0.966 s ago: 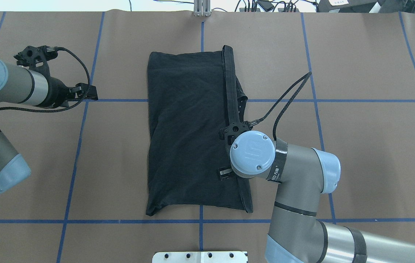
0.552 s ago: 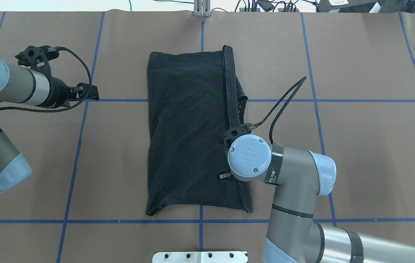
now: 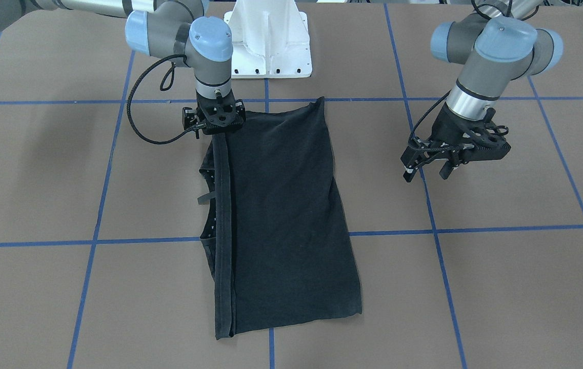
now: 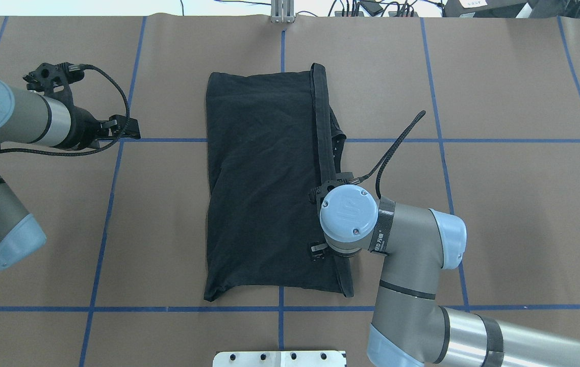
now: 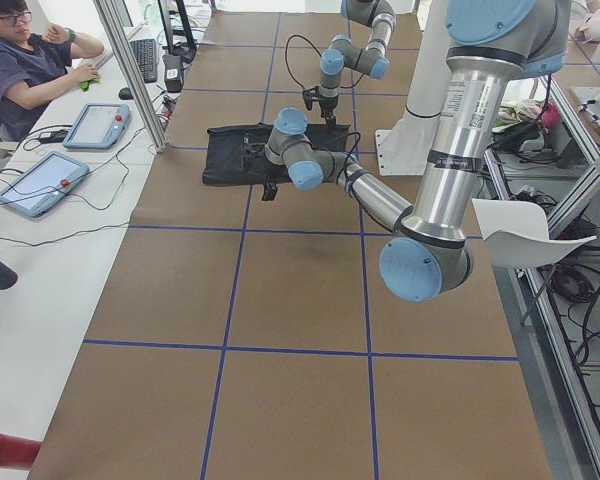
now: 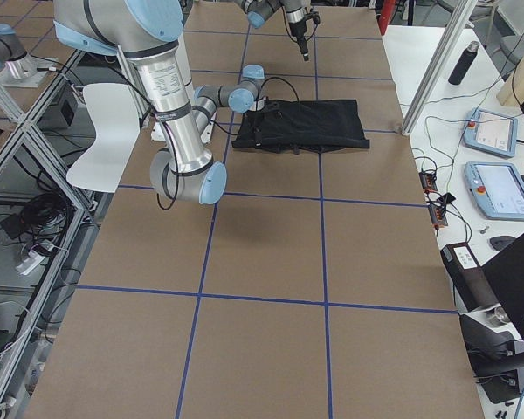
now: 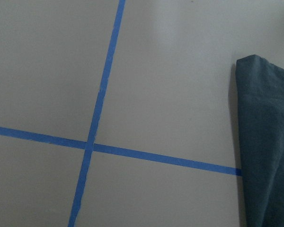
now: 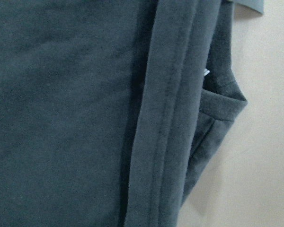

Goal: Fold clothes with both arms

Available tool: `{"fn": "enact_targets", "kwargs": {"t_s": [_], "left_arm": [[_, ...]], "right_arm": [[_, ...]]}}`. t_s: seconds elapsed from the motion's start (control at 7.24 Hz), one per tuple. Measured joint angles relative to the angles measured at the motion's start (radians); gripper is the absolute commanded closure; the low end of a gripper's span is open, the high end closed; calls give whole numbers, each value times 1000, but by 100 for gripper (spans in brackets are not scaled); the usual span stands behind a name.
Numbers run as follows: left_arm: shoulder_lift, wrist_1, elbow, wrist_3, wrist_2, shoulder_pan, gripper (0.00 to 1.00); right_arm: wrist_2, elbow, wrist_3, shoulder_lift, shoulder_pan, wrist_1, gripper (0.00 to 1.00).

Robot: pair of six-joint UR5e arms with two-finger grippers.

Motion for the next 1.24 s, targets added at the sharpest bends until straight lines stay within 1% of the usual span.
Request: {"fn": "enact_targets", "kwargs": {"t_s": [1.24], "left_arm": [[-28,1,2,-5,-2,3,0]], "right_arm": [[38,-1,9,-13,23,-38,0]]}}
